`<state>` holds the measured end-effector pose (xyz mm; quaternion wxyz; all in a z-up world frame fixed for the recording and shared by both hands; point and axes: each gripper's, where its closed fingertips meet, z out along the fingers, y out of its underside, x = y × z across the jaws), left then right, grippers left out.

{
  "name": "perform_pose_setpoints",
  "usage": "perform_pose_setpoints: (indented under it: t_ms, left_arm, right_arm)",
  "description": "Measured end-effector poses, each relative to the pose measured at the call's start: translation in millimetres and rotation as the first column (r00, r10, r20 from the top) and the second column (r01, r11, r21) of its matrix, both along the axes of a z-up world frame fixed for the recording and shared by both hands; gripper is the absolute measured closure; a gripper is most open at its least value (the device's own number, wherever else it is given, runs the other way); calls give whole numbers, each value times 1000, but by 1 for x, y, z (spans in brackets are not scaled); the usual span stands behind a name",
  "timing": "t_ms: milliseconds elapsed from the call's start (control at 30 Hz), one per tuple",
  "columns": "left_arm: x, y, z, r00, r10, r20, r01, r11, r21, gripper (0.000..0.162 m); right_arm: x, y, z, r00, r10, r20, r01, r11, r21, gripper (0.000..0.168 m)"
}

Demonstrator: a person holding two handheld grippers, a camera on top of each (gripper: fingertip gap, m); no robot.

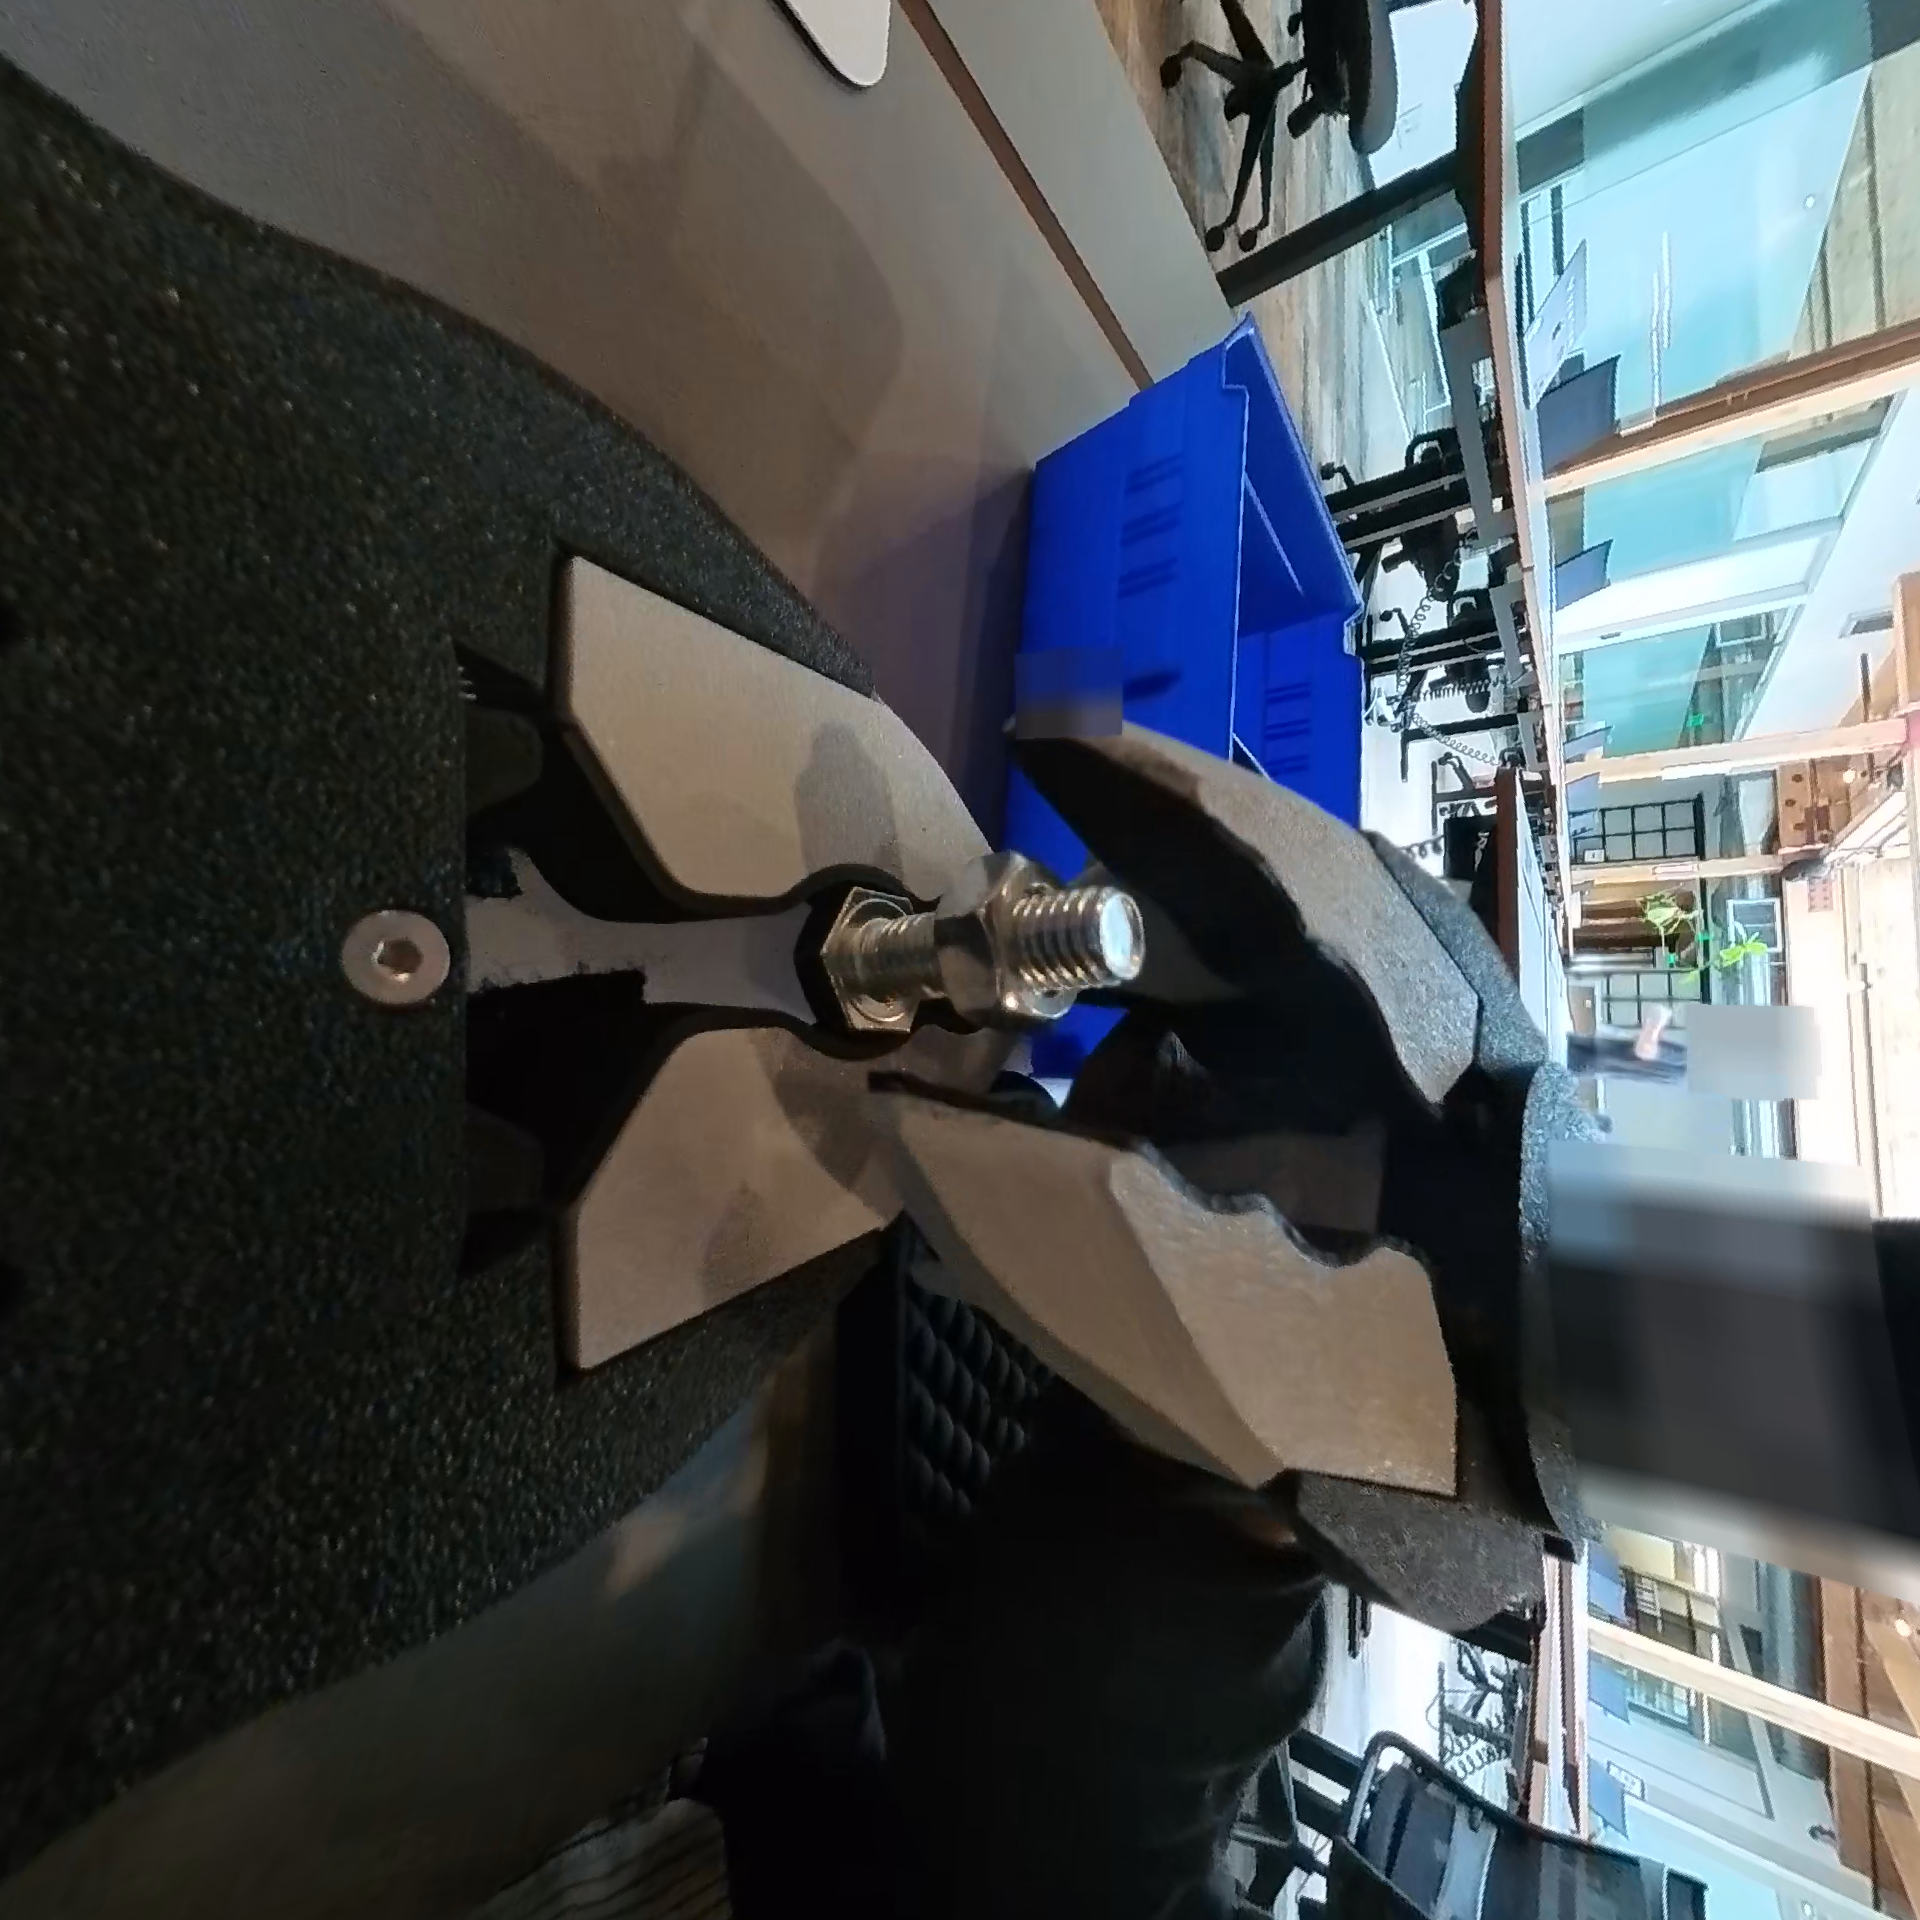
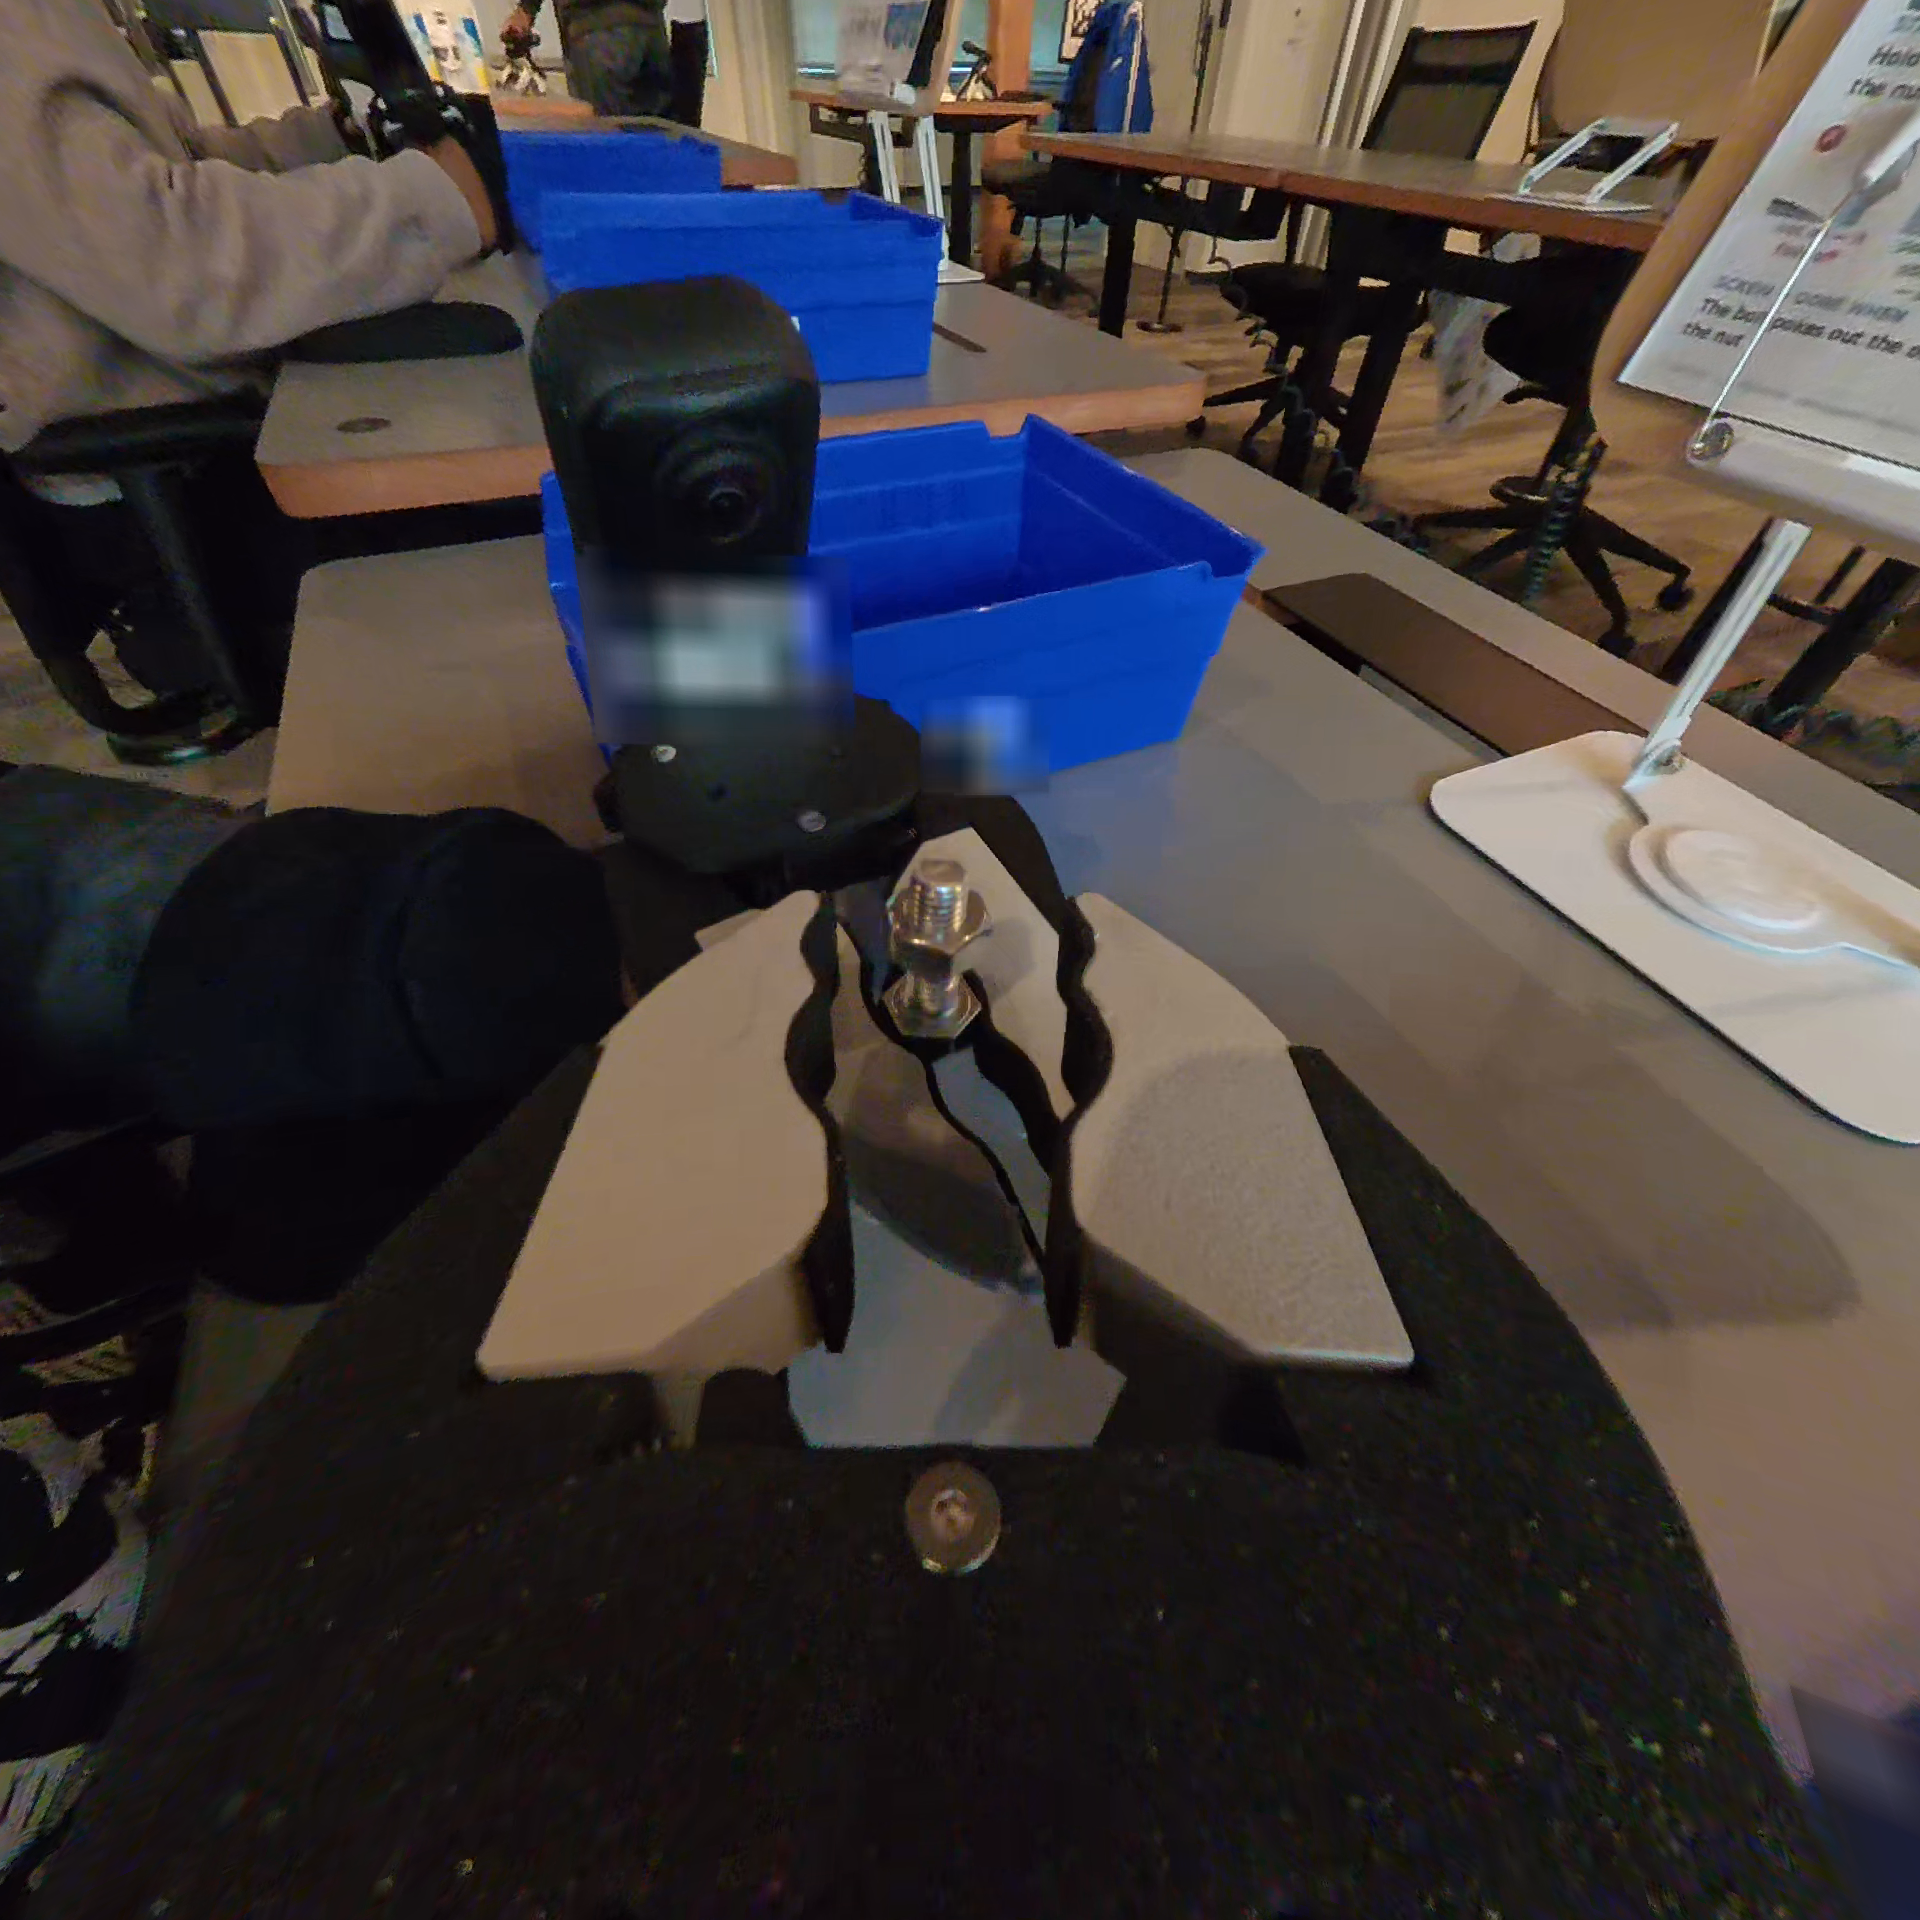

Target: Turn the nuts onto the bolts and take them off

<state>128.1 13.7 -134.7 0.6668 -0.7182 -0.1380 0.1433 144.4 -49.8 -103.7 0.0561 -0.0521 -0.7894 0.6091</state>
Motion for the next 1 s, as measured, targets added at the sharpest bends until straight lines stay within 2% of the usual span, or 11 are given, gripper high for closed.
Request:
perform_pose_setpoints:
  t_ms: [200, 367, 467, 533, 600, 700, 800, 867, 1000]
  left_arm:
    - [1, 0, 0, 1000, -4, -1, 4, 1000, 0, 150]
    - [0, 0, 0, 1000, -3, 3, 3, 1000, 2, 150]
    - [1, 0, 1, 1000, -5, -1, 5, 1000, 5, 150]
    - [1, 1, 1, 1000, -7, -1, 7, 1000, 2, 150]
    - [1, 1, 0, 1000, -6, -1, 6, 1000, -2, 150]
    - [0, 1, 0, 1000, -4, -1, 4, 1000, -3, 150]
    - [1, 1, 0, 1000, -6, -1, 6, 1000, -5, 150]
    - [1, 2, 0, 1000, -8, -2, 8, 1000, -7, 153]
    - [2, 2, -1, 1000, -11, -2, 11, 1000, -8, 150]
  right_arm:
    - [-5, -2, -1, 1000, -6, 0, 6, 1000, 8, 134]
    - [-4, 13, 0, 1000, -5, -13, 5, 1000, 9, 139]
    - [-14, 30, 3, 997, -66, -49, 67, 998, 10, 160]
    - [-17, 35, 8, 996, -78, -42, 77, 997, -19, 167]
    - [-12, 32, 10, 998, -53, -24, 52, 998, -31, 163]
    - [-4, 20, 7, 1000, -9, -13, 9, 1000, -18, 143]
    - [-1, 7, 1, 1000, 4, -4, -4, 1000, 5, 130]
    - [-2, 1, 1, 1000, 0, -3, 1, 1000, 5, 128]
    - [-5, -3, -2, 1000, -10, -4, 10, 1000, 14, 130]
